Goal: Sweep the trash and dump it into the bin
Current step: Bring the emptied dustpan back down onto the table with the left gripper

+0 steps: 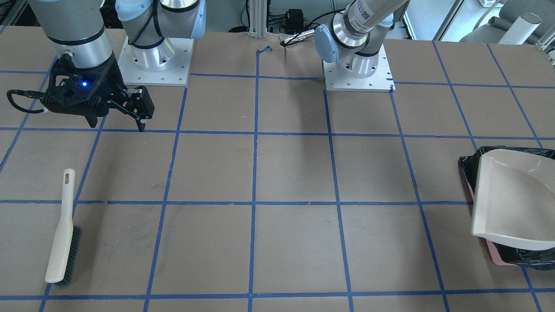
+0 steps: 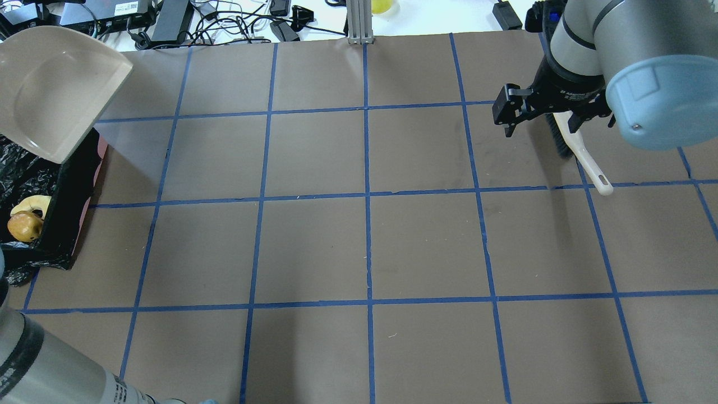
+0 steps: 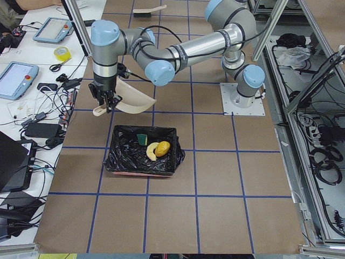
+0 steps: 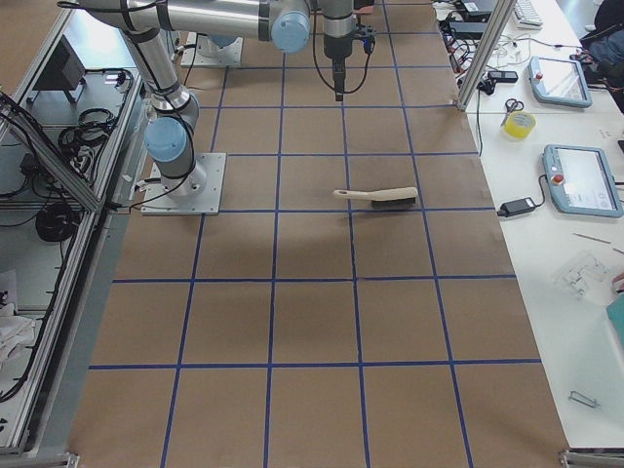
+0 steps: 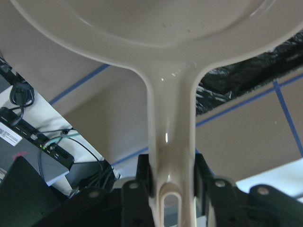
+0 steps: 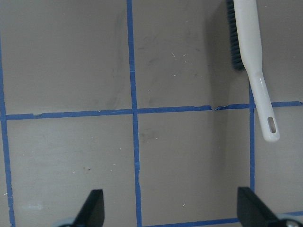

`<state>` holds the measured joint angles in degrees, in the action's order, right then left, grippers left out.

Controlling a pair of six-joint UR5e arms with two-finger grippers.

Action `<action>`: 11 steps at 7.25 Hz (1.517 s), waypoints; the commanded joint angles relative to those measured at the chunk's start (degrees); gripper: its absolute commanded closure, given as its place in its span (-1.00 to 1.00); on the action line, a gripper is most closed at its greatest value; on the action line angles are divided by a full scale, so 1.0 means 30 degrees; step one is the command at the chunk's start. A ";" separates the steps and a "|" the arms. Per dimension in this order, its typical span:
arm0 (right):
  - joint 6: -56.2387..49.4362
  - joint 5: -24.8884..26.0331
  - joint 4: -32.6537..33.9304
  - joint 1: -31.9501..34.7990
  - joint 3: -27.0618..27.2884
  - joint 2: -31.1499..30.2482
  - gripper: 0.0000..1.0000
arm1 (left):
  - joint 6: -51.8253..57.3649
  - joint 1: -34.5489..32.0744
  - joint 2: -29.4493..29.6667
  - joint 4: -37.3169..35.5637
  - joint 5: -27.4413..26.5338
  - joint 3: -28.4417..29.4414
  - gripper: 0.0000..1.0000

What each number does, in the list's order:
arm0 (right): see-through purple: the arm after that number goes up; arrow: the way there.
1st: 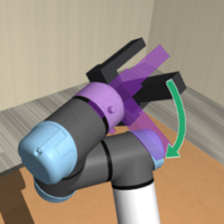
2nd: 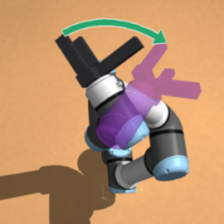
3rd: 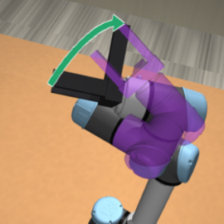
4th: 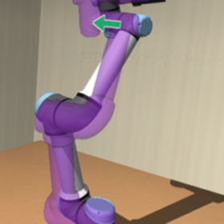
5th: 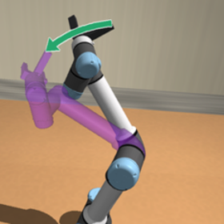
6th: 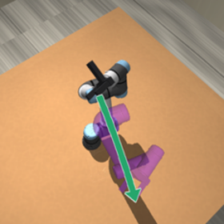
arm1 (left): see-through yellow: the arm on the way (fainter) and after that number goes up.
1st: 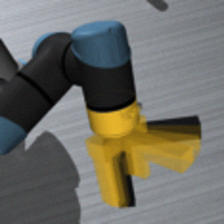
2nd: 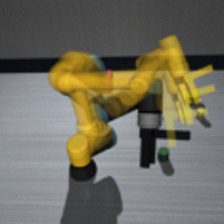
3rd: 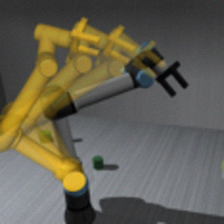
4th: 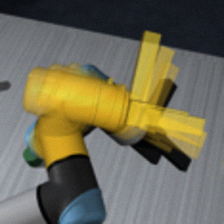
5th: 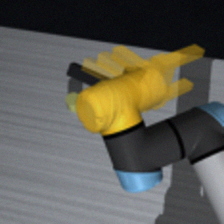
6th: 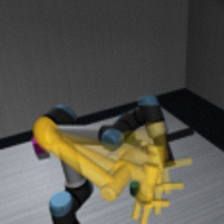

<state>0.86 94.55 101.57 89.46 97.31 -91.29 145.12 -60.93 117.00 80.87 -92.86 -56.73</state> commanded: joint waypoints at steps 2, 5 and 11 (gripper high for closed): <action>-0.0198 -0.0023 0.0214 0.0003 0.0084 -0.0183 -1.00 | -0.7071 -0.3409 -0.0270 0.1839 0.0981 -0.0542 1.00; -0.0170 -0.0023 0.0245 -0.0026 0.0084 -0.0184 -1.00 | -1.1016 -0.5235 0.0167 0.1317 0.0952 -0.1715 1.00; -0.0198 -0.0023 0.0244 -0.0084 0.0114 -0.0272 -1.00 | -1.3542 -0.5704 0.1836 -0.1597 0.0689 -0.5335 1.00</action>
<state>0.44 94.46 102.24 89.28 97.64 -92.07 103.91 -77.71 121.36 81.22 -90.63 -68.24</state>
